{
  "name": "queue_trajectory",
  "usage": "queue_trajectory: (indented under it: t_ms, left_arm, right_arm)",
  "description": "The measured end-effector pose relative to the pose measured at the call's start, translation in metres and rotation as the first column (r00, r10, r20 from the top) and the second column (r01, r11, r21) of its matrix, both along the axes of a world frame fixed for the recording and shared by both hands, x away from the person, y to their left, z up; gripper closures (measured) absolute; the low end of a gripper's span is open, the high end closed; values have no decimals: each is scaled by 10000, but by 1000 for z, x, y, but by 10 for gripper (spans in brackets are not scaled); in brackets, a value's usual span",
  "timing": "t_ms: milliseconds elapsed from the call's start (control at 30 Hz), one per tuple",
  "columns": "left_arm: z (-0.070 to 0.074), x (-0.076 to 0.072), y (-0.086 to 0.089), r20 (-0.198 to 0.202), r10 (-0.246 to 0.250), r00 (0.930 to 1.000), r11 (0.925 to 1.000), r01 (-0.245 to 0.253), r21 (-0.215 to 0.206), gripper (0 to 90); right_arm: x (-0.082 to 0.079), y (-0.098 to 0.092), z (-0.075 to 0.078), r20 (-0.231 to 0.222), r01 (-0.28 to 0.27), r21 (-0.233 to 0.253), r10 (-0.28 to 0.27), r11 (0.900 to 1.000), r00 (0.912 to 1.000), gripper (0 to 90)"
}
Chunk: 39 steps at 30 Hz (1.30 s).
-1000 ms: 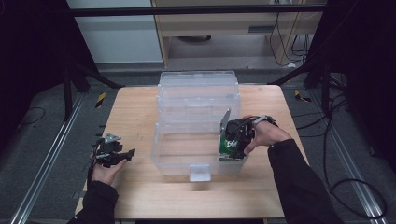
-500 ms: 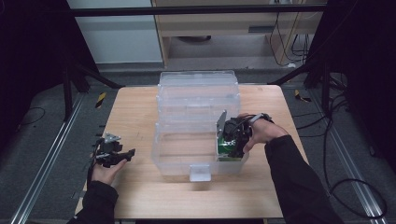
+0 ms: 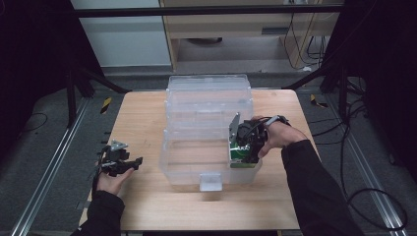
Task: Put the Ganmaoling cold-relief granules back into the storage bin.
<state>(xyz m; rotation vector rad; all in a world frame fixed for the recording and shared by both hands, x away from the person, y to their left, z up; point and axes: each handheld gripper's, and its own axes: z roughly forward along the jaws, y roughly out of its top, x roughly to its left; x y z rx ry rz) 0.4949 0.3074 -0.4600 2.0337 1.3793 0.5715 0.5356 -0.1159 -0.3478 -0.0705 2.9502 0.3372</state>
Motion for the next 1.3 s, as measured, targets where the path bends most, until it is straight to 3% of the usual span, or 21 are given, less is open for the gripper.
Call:
queue_trajectory:
  t_ms: [67, 100, 433, 600, 833, 967, 1067, 1300]
  left_arm:
    - [0, 0, 0, -9, -16, 10000, 10000, 16, 6, 399]
    - [0, 0, 0, 0, -24, 10000, 10000, 24, 0, 399]
    - [0, 0, 0, 10, -5, 10000, 10000, 5, -34, 399]
    - [0, 0, -1, 27, -15, 10000, 10000, 15, -17, 399]
    - [0, 0, 0, -32, -36, 10000, 10000, 36, 31, 399]
    - [0, 0, 0, -4, -25, 10000, 10000, 25, -6, 400]
    - [0, 0, 0, -37, -44, 10000, 10000, 44, 34, 399]
    - [1, 0, -1, 17, -66, 10000, 10000, 66, 20, 399]
  right_arm:
    - [0, 1, 1, 15, -51, -80, 51, 10000, 10000, 177]
    - [-1, 2, 0, -52, -134, -373, 132, 9992, 9999, 177]
    - [1, 5, -3, -158, -135, -793, 123, 9968, 9998, 178]
    - [0, 8, -17, -243, -274, -1208, 246, 9923, 9994, 177]
    - [3, 9, -28, -472, -239, -1190, 184, 9926, 9987, 171]
    - [5, 5, -31, -734, 201, -824, -262, 9964, 9970, 169]
    - [3, 1, -34, -868, 179, -476, -220, 9987, 9960, 167]
    - [2, -1, -36, -824, 219, -298, -243, 9993, 9963, 160]
